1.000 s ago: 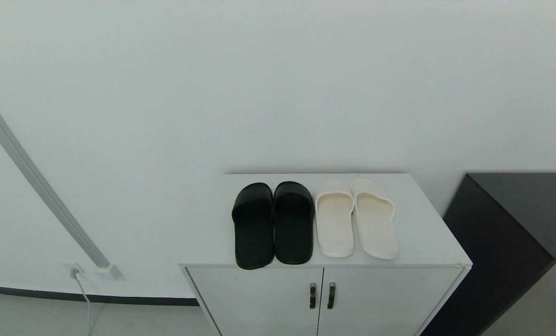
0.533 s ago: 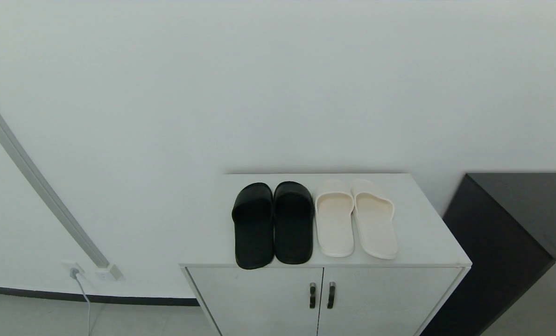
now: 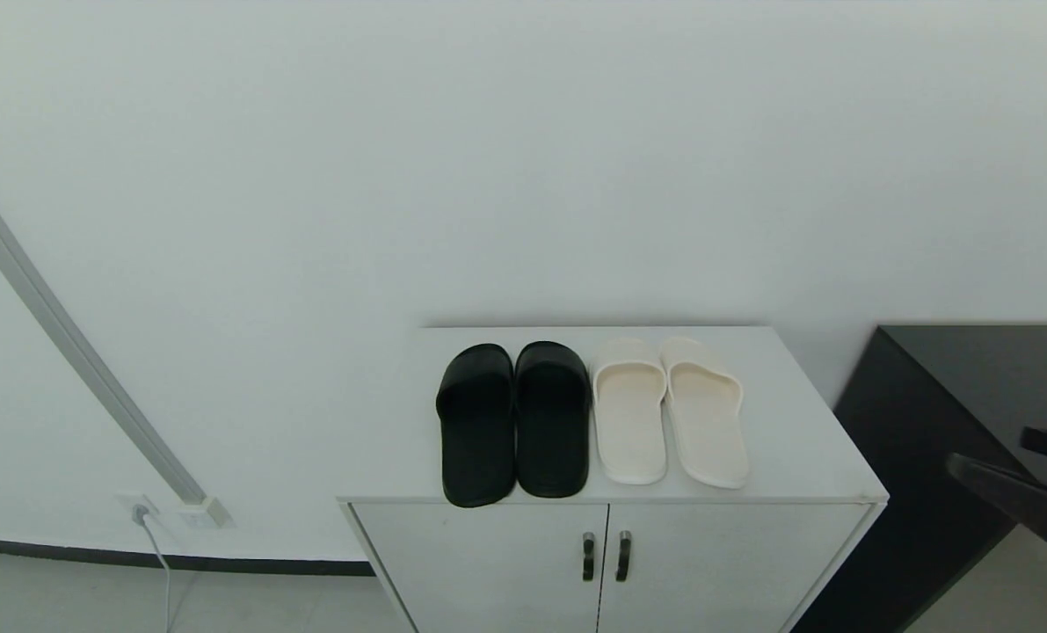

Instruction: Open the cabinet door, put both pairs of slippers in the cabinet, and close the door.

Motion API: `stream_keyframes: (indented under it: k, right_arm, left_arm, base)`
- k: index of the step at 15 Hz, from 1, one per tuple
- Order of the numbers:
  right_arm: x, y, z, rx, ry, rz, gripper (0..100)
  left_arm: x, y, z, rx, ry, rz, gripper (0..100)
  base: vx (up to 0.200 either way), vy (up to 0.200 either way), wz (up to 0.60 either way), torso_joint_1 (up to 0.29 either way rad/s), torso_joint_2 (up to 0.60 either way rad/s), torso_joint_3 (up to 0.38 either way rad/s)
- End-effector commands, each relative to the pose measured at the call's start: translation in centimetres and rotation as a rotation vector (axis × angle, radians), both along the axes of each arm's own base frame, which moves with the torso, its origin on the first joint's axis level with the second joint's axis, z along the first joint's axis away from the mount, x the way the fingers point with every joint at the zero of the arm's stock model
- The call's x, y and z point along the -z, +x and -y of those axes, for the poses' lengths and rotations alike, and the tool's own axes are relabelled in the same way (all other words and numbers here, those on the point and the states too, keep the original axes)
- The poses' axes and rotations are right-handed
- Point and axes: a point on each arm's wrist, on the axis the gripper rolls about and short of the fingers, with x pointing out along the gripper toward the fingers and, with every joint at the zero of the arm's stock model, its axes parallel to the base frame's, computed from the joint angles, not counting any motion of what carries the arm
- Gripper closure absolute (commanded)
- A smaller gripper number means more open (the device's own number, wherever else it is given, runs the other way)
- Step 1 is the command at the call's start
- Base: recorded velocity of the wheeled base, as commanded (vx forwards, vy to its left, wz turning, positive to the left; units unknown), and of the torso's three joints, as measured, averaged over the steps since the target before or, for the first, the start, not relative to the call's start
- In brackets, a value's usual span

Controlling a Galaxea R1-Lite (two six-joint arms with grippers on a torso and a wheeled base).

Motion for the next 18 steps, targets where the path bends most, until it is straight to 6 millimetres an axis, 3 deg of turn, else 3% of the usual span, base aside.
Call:
stream_keyframes:
  k: [1, 3, 6, 14, 18]
  right_arm:
    - [1.6, 4.7, -8.9, -0.026, -0.025, -0.072, 0]
    - [2.7, 7.3, -12.0, 0.07, -0.032, -0.059, 0]
    - [4.3, 9.8, -14.8, 0.136, -0.029, -0.032, 0]
    - [8.1, 15.3, -19.1, 0.307, -0.054, -0.035, 0]
    - [9.1, 18.4, -19.7, 0.353, -0.054, -0.028, 0]
  left_arm:
    - [0.0, 0.0, 0.0, 0.0, -0.001, -0.001, 100]
    - [0.0, 0.0, 0.0, 0.0, -0.001, -0.001, 100]
    - [0.0, 0.0, 0.0, 0.0, -0.003, 0.001, 100]
    - [0.0, 0.0, 0.0, 0.0, -0.006, 0.001, 100]
    - [0.0, 0.0, 0.0, 0.002, -0.007, -0.001, 100]
  base:
    - [0.0, 0.0, 0.0, 0.0, 0.0, 0.0]
    - [0.0, 0.0, 0.0, 0.0, 0.0, 0.0]
    - [0.0, 0.0, 0.0, 0.0, 0.0, 0.0]
    - [0.0, 0.0, 0.0, 0.0, 0.0, 0.0]
    - [0.0, 0.0, 0.0, 0.0, 0.0, 0.0]
